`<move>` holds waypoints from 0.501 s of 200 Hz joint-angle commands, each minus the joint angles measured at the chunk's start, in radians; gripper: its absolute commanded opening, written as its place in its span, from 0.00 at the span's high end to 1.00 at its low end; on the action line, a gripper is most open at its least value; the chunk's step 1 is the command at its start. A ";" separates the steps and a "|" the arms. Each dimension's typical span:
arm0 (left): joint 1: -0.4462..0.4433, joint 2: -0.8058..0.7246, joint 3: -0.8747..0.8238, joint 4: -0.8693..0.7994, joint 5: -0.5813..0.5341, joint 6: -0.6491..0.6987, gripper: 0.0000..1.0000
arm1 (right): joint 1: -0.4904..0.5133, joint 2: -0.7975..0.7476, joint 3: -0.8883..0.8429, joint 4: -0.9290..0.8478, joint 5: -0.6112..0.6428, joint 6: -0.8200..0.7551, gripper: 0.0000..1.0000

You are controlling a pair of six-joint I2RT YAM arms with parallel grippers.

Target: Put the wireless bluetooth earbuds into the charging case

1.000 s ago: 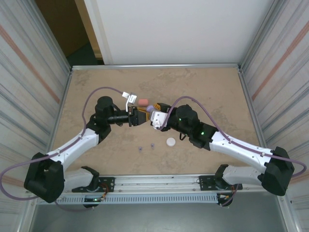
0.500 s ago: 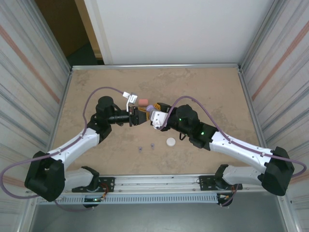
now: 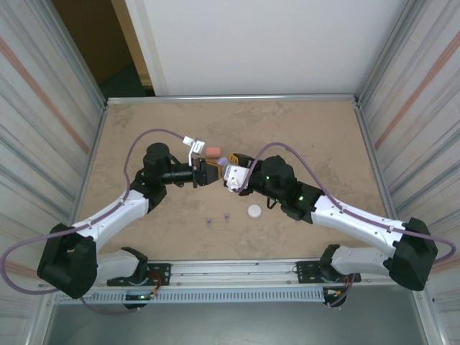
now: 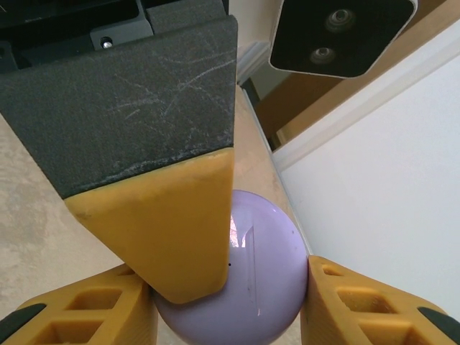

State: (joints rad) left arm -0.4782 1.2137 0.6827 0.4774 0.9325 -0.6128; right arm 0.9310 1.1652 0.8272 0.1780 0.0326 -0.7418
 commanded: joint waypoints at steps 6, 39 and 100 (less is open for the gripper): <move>-0.006 -0.001 0.024 0.046 0.005 0.023 0.67 | 0.009 0.005 0.013 0.003 -0.013 0.019 0.54; -0.006 -0.001 0.024 0.043 0.007 0.027 0.72 | 0.010 0.005 0.016 0.002 -0.013 0.020 0.54; -0.006 -0.024 0.008 0.048 -0.007 0.046 0.90 | -0.004 -0.022 0.012 -0.019 -0.054 0.072 0.50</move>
State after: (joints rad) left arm -0.4782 1.2137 0.6827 0.4774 0.9306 -0.6022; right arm 0.9314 1.1648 0.8272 0.1768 0.0277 -0.7334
